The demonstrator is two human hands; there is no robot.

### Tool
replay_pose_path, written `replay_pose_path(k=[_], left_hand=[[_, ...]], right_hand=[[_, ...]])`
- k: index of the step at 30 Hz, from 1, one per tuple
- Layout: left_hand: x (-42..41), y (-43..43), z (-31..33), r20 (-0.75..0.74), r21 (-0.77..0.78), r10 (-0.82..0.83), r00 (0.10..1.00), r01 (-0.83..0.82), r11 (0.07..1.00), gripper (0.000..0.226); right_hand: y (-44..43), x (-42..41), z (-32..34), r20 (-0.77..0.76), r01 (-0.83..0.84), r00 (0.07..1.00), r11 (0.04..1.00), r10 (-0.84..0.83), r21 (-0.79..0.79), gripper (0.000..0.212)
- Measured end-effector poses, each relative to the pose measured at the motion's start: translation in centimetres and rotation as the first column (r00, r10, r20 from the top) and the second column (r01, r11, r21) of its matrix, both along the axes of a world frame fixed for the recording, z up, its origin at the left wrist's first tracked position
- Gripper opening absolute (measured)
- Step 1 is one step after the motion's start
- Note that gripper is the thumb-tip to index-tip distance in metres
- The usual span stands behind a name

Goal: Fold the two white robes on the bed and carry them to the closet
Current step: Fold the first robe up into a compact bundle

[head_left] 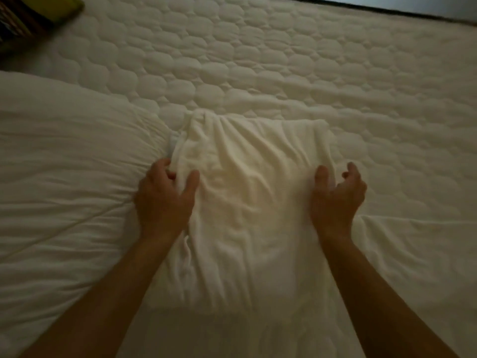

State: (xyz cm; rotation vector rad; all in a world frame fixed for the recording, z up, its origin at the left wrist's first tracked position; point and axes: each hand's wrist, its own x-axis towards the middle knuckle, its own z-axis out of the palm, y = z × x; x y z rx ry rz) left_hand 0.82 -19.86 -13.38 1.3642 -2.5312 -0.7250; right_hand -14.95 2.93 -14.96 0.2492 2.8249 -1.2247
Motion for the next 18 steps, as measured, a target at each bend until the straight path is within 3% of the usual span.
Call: replay_pose_path(k=[1, 3, 5, 8, 10, 11, 14, 18], left_hand=[[-1.5, -0.9, 0.5, -0.02, 0.115, 0.07, 0.997, -0.068, 0.991, 0.056], [-4.6, -2.8, 1.3, 0.068, 0.272, 0.078, 0.995, -0.093, 0.958, 0.048], [-6.5, -3.9, 1.3, 0.063, 0.233, 0.025, 0.998, -0.039, 0.972, 0.041], [-5.7, -4.6, 0.9, -0.065, 0.12, 0.104, 0.992, -0.095, 0.988, 0.031], [-4.3, -4.8, 0.2, -0.063, 0.091, 0.134, 0.989, -0.128, 0.988, 0.028], [-3.7, -4.7, -0.1, -0.008, 0.087, 0.123, 0.992, -0.122, 0.989, 0.028], [-3.9, -4.9, -1.1, 0.091, 0.114, 0.15, 0.985, -0.159, 0.981, 0.039], [-6.2, -6.2, 0.4, 0.16, 0.167, 0.093, 0.983, -0.12, 0.979, 0.069]], right_hand=[[0.4, -1.4, 0.5, 0.102, 0.059, 0.993, 0.998, -0.058, -0.008, 0.055], [0.6, -3.3, 1.1, 0.217, -0.034, 0.976, 0.999, 0.03, 0.016, 0.048], [0.8, -4.4, 1.5, 0.119, -0.165, 0.98, 0.984, 0.157, 0.061, 0.04], [2.1, -5.1, 1.0, -0.206, -0.216, 0.948, 0.965, 0.244, 0.15, 0.04], [3.0, -5.7, 0.5, -0.219, -0.215, 0.943, 0.961, 0.251, 0.175, 0.045], [3.1, -5.6, 0.4, -0.149, -0.231, 0.953, 0.952, 0.263, 0.202, 0.047], [1.7, -5.1, 0.5, 0.029, -0.204, 0.979, 0.96, 0.202, 0.189, 0.047], [-0.8, -6.5, 2.2, 0.037, -0.088, 0.996, 0.995, 0.086, 0.049, 0.058]])
